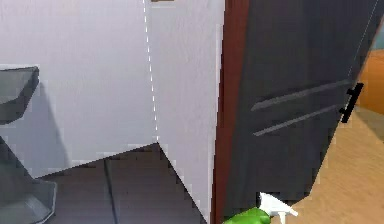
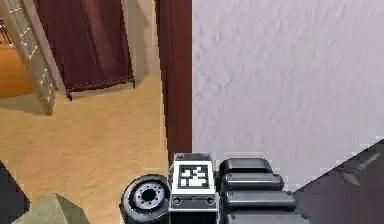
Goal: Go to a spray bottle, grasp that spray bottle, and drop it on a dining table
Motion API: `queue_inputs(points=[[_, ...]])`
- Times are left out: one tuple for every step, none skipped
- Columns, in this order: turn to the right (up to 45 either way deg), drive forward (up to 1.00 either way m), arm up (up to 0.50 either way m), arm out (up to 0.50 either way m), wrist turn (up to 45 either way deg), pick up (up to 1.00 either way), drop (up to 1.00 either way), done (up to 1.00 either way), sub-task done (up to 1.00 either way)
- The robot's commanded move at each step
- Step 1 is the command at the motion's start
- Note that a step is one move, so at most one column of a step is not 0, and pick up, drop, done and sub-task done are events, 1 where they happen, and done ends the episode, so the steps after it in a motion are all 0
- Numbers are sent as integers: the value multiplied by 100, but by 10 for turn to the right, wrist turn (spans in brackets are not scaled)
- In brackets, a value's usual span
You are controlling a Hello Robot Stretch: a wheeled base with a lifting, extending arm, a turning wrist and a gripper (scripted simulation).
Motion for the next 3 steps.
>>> queue_inputs(points=[[450,0,0,0,0,0,0,0,0],[120,0,0,0,0,0,0,0,0],[0,75,0,0,0,0,0,0,0]])
